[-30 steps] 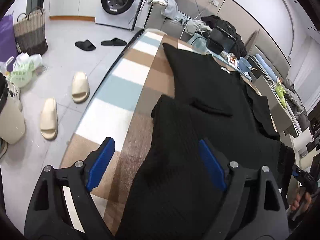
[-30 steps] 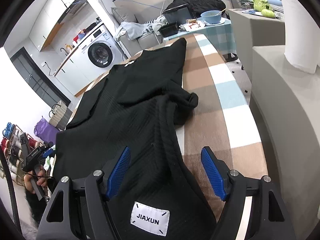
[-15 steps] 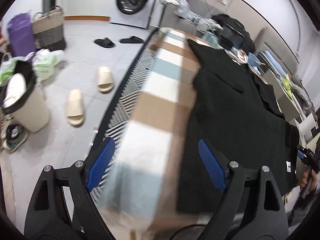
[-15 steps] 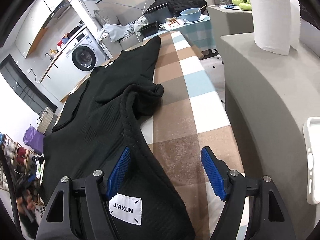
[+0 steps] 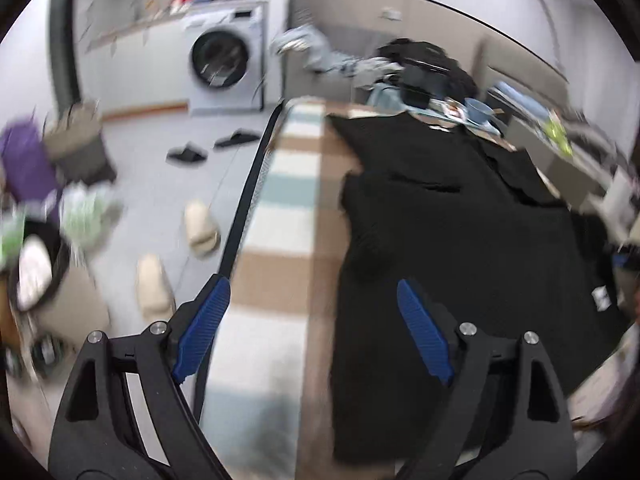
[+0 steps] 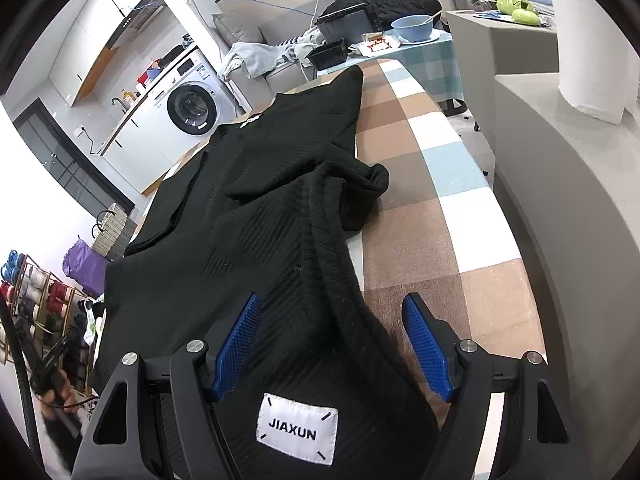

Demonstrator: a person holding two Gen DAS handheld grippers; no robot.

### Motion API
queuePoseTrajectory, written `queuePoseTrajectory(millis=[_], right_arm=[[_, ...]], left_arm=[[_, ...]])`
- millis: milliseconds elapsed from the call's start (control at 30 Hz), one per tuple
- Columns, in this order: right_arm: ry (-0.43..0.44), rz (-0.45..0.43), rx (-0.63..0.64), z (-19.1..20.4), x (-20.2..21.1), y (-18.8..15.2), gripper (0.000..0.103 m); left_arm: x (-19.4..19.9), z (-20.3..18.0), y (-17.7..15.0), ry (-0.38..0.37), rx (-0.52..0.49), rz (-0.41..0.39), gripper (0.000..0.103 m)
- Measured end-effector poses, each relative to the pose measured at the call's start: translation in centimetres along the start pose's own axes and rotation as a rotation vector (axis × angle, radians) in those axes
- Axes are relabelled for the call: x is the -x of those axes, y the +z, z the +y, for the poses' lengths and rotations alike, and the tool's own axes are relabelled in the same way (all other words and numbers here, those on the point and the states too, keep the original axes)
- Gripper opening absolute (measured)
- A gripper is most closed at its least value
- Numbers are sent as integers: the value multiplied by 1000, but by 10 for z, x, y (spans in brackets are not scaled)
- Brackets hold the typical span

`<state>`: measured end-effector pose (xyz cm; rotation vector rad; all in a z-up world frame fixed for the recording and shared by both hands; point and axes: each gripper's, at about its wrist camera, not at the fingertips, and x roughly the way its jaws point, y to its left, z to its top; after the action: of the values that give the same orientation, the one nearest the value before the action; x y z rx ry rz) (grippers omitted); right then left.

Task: Fold small clothes

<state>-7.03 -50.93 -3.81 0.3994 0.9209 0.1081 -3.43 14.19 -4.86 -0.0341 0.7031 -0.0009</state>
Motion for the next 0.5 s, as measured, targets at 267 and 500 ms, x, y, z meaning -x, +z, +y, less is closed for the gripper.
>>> queuePoseTrajectory(millis=[267,500], right_arm=[[-19,-3,-26,-6,1,-1,74],[-15,19,13,-3,0,-3,74]], left_arm=[[-50,-39,32,-61,-51,70,84],[-93,-34,40,-114,34,187,84]])
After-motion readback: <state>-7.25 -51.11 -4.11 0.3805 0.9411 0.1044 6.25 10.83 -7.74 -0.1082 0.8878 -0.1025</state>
